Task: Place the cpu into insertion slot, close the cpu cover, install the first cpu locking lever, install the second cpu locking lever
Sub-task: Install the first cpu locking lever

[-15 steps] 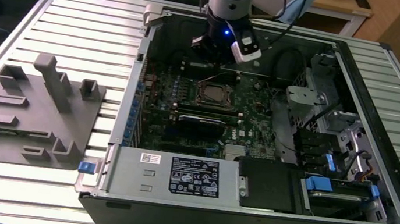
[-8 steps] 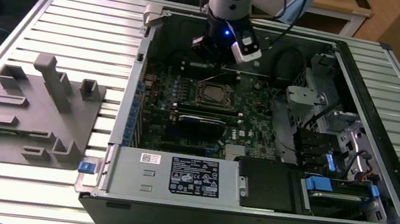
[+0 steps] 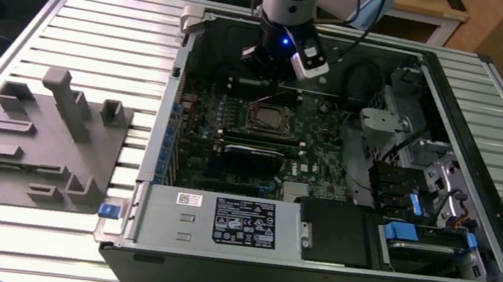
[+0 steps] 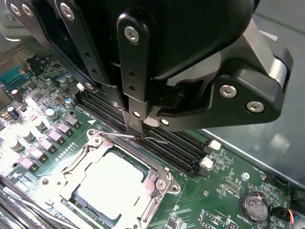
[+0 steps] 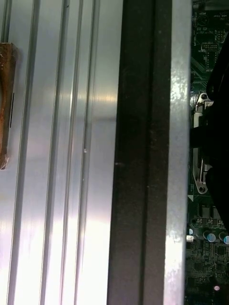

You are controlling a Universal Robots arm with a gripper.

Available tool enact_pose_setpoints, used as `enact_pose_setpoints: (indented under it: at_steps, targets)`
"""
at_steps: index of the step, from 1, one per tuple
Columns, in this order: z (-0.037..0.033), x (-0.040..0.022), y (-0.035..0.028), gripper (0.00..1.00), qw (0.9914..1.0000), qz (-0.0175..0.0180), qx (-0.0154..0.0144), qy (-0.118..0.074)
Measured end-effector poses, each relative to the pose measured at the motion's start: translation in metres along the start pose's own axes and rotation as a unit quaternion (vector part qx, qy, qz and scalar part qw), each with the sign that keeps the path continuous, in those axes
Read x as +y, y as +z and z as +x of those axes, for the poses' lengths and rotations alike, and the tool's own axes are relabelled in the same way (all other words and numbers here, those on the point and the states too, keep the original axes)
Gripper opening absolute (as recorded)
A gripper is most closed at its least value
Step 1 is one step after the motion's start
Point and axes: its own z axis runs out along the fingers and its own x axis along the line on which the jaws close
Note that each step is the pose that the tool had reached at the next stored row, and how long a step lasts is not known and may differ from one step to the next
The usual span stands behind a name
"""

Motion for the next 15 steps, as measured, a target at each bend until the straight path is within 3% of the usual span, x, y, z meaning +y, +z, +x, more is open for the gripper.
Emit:
enact_pose_setpoints:
  at_steps: [3,5,11,15]
  targets:
    - [0.0001,-0.0001,0.0002,0.11,1.0,0.0002,0.0002,0.0]
    - [0.0004,-0.0005,0.0041,0.11,1.0,0.0002,0.0001,0.0]
    - [0.0004,-0.0005,0.0042,0.11,1.0,0.0002,0.0002,0.0]
    - [0.0006,-0.0007,0.0056,0.11,1.0,0.0003,-0.0013,0.0]
